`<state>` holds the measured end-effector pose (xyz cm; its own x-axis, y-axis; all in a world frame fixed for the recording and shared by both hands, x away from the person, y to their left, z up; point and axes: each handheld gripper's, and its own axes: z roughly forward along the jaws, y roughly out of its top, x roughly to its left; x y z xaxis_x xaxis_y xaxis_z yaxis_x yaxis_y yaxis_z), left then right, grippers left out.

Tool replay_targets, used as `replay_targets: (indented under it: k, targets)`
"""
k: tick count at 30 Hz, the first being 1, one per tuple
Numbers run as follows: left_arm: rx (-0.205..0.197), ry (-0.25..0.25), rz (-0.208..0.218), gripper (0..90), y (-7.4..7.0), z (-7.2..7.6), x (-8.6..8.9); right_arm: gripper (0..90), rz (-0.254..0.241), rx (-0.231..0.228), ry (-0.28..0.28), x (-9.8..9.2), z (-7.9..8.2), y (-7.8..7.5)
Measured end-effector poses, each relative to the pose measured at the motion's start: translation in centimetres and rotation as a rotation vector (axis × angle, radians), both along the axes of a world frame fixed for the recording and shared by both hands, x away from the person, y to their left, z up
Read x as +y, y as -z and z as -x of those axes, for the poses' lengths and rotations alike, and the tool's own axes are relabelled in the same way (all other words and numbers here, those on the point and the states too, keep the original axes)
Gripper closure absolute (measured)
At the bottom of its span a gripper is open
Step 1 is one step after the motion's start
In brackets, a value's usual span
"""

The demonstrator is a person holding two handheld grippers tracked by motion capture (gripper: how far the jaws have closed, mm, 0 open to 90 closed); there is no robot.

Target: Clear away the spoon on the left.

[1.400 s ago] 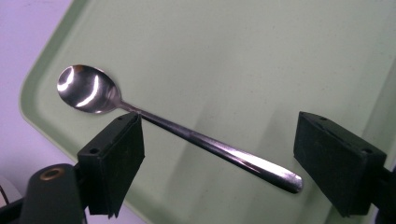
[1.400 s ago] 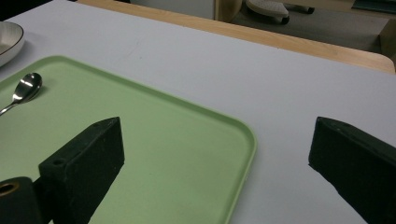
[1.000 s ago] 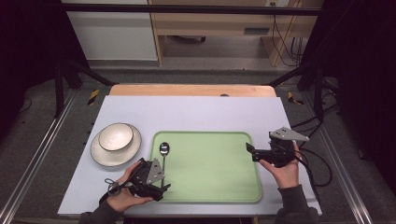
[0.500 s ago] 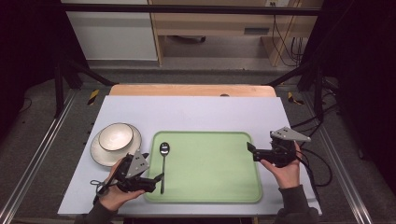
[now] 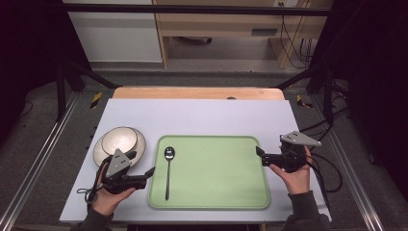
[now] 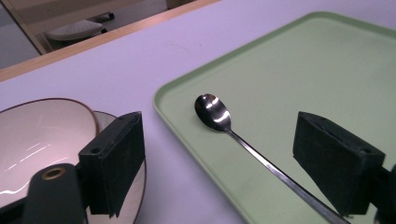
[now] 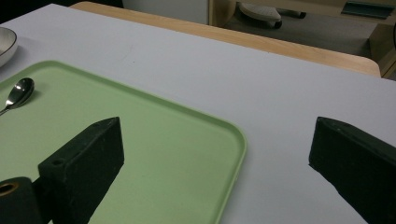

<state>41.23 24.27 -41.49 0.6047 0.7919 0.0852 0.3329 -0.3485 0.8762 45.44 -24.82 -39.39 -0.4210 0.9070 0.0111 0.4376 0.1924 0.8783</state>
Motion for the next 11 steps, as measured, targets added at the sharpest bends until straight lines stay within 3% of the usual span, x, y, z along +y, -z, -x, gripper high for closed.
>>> replay_targets:
  k: [11]
  targets:
    - [-0.022,-0.072,0.050,17.9,0.2,0.1,2.0,3.7,-0.009,0.001,0.017,-0.4,-0.1,0.2]
